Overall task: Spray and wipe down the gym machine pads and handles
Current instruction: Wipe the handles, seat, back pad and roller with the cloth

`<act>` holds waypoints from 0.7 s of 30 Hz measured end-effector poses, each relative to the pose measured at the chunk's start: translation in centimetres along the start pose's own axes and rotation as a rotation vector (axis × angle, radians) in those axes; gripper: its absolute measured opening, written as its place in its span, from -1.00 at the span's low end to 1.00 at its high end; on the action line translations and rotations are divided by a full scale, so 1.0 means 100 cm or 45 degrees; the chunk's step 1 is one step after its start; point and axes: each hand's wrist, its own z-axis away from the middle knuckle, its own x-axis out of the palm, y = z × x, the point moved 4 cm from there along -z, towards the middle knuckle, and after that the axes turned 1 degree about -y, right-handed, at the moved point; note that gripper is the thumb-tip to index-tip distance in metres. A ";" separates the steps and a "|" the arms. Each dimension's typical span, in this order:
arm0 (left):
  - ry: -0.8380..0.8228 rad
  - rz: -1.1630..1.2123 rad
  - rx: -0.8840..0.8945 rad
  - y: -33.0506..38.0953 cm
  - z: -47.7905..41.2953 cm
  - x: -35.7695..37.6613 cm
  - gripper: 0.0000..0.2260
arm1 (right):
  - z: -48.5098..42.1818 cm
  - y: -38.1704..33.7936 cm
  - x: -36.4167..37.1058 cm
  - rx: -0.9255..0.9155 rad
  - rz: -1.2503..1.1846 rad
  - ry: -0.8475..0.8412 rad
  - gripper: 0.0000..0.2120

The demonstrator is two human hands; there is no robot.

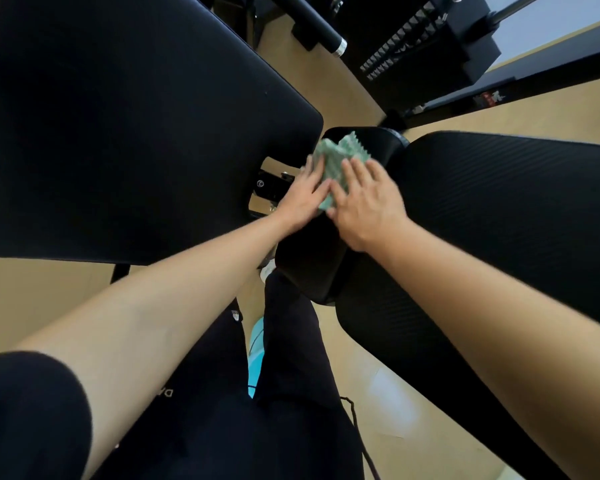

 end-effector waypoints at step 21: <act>-0.170 0.082 -0.230 -0.069 0.123 0.022 -0.39 | 0.066 -0.127 0.039 -0.122 -0.198 0.167 -0.60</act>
